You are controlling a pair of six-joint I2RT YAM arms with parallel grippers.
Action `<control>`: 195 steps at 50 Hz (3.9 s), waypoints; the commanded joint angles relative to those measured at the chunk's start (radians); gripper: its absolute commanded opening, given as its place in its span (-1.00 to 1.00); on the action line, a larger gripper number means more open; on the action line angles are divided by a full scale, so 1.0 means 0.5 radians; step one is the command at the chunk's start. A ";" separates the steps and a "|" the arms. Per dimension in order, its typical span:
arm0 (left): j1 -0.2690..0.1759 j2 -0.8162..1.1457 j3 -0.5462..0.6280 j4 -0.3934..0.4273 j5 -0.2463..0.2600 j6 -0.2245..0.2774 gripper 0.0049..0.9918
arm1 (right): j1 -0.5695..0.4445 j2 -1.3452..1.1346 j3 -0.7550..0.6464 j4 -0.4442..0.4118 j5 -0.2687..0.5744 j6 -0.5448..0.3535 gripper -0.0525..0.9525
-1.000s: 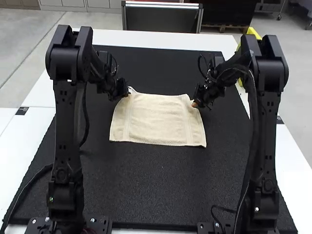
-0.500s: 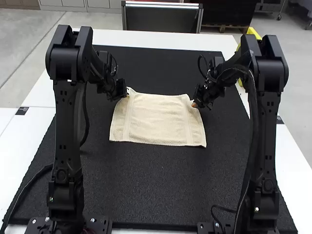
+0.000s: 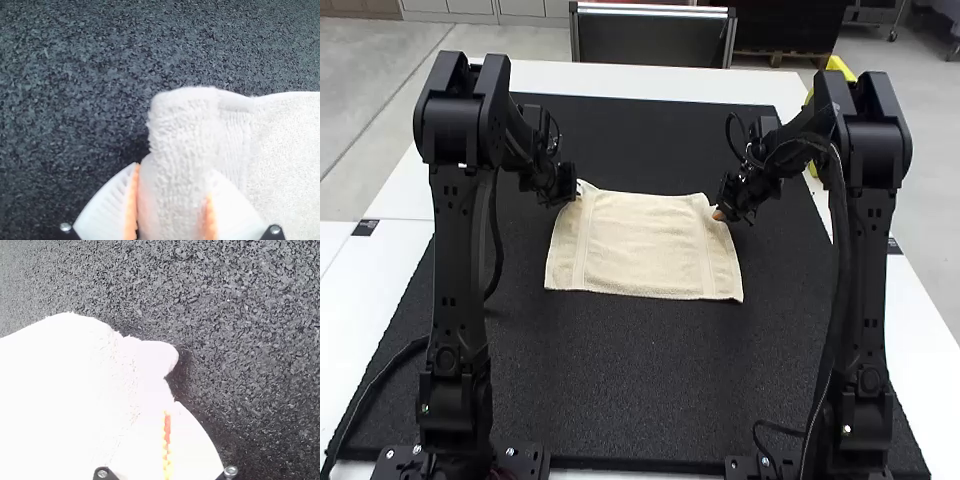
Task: Fold the towel.
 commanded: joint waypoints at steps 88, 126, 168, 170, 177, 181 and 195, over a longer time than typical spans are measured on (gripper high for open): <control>0.064 -0.149 0.056 0.046 -0.042 0.080 -0.96 | -0.060 -0.161 0.202 0.017 -0.021 -0.018 -0.94; 0.064 -0.259 0.112 0.013 -0.017 0.080 -0.96 | -0.131 -0.260 0.202 0.002 -0.055 -0.015 -0.94; 0.067 -0.606 -0.091 -0.052 -0.002 0.080 -0.96 | -0.155 -0.557 0.098 -0.072 -0.104 0.007 -0.94; 0.067 -0.621 -0.103 -0.058 -0.005 0.080 -0.96 | -0.158 -0.573 0.073 -0.072 -0.104 0.007 -0.94; 0.070 -0.664 -0.149 -0.064 -0.005 0.080 -0.96 | -0.167 -0.646 -0.025 -0.069 -0.107 0.007 -0.94; 0.073 -0.679 -0.171 -0.070 -0.005 0.080 -0.96 | -0.174 -0.677 -0.074 -0.069 -0.107 0.007 -0.94; 0.067 -0.744 -0.312 -0.064 -0.005 0.102 -0.96 | -0.177 -0.738 -0.163 -0.069 -0.119 0.010 -0.94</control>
